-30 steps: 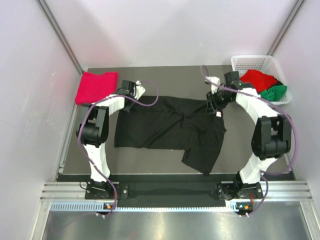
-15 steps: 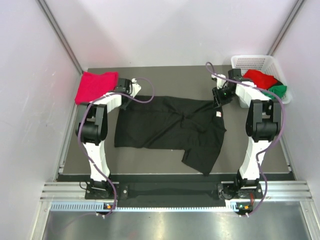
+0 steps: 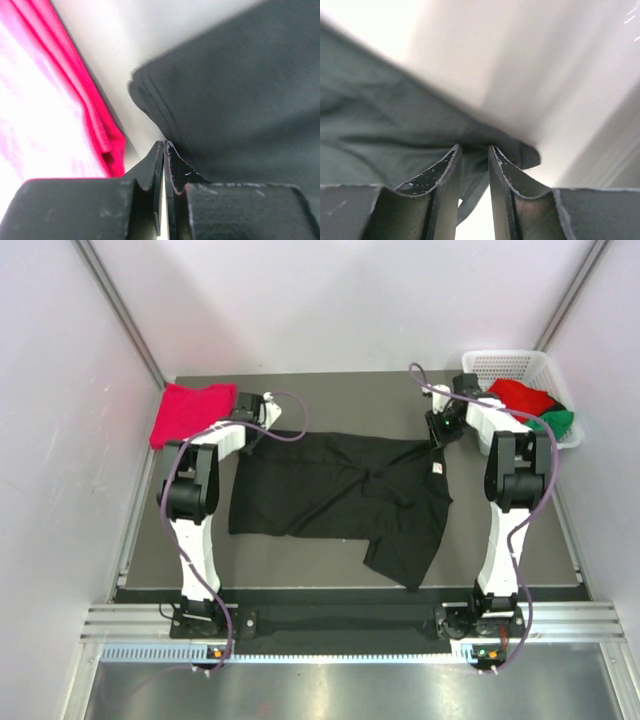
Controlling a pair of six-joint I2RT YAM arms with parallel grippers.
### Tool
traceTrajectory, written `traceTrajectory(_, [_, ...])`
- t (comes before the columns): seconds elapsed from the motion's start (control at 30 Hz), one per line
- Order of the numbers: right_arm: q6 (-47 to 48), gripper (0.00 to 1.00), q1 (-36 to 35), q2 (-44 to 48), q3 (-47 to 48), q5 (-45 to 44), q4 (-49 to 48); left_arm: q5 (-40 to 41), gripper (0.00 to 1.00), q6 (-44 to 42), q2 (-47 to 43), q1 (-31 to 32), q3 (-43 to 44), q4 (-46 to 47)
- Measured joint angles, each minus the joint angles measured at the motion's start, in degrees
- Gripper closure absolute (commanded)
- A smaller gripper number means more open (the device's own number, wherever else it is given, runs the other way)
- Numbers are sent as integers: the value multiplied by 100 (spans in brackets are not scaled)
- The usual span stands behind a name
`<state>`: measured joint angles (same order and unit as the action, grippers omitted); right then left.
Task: Fold and stack the t-shirts
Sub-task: Fold the tshirt
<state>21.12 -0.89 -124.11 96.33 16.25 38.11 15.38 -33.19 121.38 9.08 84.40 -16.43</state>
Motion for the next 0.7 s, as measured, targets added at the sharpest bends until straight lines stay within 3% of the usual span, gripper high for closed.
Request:
traceTrajectory(0.37, [175, 72, -7, -1117, 1797, -595, 131, 15, 98, 4, 385, -26, 525, 114])
traceTrajectory(0.7, [339, 71, -9, -1659, 2680, -887, 31, -24, 100, 24, 855, -7, 1276, 37])
